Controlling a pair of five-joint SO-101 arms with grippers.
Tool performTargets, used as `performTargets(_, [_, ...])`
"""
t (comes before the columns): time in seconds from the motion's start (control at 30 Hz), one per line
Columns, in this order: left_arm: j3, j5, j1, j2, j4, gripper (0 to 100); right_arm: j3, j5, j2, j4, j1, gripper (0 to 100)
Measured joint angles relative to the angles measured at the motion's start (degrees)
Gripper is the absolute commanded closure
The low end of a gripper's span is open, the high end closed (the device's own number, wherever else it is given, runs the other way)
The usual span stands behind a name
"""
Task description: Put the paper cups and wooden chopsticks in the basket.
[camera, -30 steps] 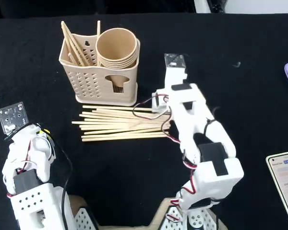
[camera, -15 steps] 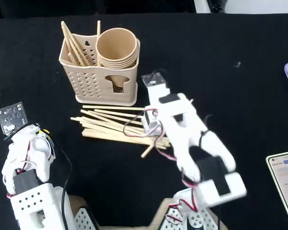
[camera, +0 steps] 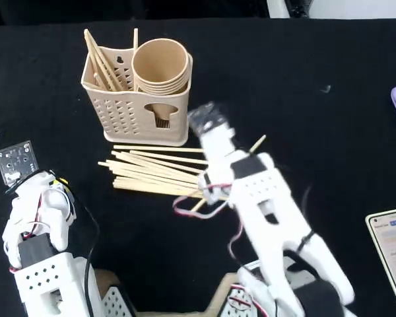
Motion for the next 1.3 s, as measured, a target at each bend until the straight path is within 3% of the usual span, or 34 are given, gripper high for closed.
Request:
performTargets(0.2, [0.0, 0.0, 0.0, 0.0, 0.0, 88, 2.2, 16.26, -0.53, 0.0, -0.97, 75.8])
performTargets(0.63, [0.0, 0.0, 0.0, 0.0, 0.0, 88, 2.2, 47.82, 4.57, 0.0, 2.99, 77.3])
performTargets(0.9, [0.0, 0.0, 0.0, 0.0, 0.0, 88, 2.2, 50.2, 9.41, -1.67, 3.08, 77.9])
performTargets(1.1, [0.0, 0.0, 0.0, 0.0, 0.0, 88, 1.85, 50.2, 10.99, -5.27, 3.43, 98.0])
performTargets(1.3, [0.0, 0.0, 0.0, 0.0, 0.0, 88, 1.49, 50.2, 11.16, -5.01, 3.6, 98.8])
